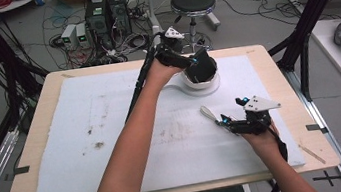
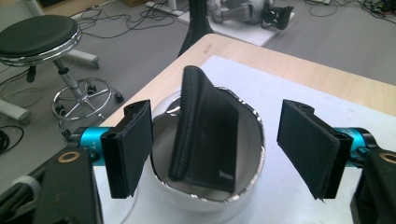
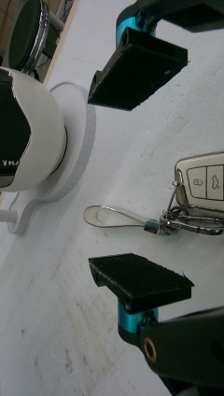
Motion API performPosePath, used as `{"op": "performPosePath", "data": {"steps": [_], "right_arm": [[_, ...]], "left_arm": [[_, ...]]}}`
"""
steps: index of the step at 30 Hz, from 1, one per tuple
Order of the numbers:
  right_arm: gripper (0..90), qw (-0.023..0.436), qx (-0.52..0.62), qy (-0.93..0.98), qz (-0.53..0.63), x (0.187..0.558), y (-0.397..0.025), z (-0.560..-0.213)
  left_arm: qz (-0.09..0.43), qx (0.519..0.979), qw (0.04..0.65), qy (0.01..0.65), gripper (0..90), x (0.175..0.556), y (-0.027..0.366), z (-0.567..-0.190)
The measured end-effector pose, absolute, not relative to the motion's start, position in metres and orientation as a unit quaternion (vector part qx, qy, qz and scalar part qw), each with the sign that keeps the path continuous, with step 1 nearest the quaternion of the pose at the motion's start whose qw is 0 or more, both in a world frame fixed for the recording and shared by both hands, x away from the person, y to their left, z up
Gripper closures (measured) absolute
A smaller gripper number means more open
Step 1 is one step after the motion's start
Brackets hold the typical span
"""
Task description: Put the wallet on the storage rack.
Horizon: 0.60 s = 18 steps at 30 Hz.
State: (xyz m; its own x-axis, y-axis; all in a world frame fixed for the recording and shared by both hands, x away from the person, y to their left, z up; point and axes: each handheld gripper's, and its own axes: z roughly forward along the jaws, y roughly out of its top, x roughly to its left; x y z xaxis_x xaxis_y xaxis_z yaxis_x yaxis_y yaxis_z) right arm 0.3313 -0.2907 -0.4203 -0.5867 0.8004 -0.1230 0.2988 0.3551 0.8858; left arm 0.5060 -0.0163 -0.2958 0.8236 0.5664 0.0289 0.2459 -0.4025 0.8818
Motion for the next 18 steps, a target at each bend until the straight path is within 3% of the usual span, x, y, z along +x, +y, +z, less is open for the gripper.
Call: {"op": "performPosePath", "data": {"steps": [18], "right_arm": [[19.1,0.280,0.357,0.776,0.439,0.337,-0.286,-0.423]], "left_arm": [[0.143,0.809,0.517,0.239,26.0,0.448,0.050,-0.314]]}}
